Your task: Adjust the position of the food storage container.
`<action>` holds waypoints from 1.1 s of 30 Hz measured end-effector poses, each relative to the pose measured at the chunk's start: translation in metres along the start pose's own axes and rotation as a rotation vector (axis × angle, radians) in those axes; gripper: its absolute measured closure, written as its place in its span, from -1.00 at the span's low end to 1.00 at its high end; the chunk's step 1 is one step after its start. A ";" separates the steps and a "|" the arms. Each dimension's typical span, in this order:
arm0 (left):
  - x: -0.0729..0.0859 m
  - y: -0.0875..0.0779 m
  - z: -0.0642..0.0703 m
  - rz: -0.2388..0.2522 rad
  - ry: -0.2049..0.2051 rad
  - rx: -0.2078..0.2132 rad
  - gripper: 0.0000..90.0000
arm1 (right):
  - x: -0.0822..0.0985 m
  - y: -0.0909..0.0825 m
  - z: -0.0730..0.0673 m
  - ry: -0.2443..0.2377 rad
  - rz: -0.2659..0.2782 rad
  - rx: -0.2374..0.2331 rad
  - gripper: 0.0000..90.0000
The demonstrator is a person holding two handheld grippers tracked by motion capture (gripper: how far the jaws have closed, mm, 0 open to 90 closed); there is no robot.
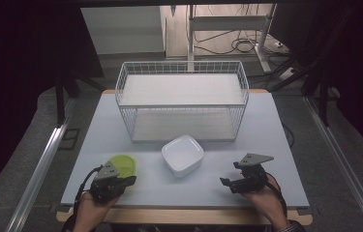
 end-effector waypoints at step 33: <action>-0.016 -0.006 -0.029 0.052 -0.024 -0.075 0.80 | -0.001 0.001 -0.002 0.040 0.003 -0.033 -0.37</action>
Point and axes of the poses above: each handheld gripper's, and its own axes: y roughly forward along the jaws, x roughly out of its underside, z roughly to its right, the point moved 2 cm from there along y, roughly forward along the jaws, and after that the axes turned 14 degrees about -y, right-handed, at the moved point
